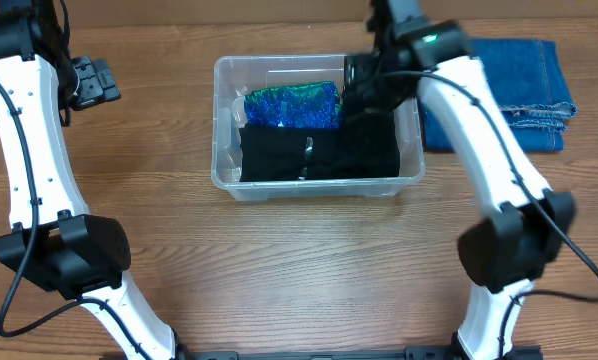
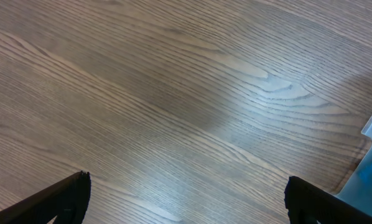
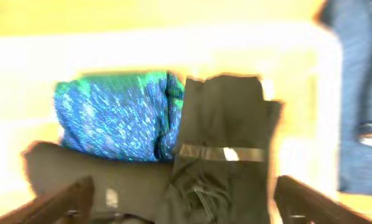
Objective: Pack container
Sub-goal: 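Release the black garment and press it down inside the bin with the right gripper, then move the right gripper to the folded blue jeans and grasp them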
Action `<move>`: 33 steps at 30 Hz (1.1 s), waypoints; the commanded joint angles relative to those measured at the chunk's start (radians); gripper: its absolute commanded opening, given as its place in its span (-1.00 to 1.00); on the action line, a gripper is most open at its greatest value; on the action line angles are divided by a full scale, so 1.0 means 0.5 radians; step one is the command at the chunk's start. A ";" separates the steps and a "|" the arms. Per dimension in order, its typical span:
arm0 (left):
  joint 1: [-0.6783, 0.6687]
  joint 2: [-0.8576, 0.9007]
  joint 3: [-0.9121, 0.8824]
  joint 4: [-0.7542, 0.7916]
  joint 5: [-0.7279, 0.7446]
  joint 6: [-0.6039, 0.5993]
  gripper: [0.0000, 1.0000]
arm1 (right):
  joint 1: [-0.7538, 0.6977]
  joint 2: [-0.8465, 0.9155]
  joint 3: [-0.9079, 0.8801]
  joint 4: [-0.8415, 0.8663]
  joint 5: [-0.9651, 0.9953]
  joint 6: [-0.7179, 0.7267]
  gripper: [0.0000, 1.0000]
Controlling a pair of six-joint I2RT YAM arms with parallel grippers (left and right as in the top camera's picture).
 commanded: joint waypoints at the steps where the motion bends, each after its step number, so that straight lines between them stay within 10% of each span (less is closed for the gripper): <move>1: 0.000 -0.008 -0.005 0.002 0.001 0.030 1.00 | -0.192 -0.150 0.089 -0.067 0.016 0.145 1.00; 13: 0.000 -0.008 -0.005 0.002 0.001 0.030 1.00 | -1.092 -0.147 -0.379 -0.026 -0.249 0.866 0.95; 33: 0.000 -0.008 -0.005 0.003 0.001 0.030 1.00 | -1.130 -0.094 -1.424 1.196 -0.163 1.393 1.00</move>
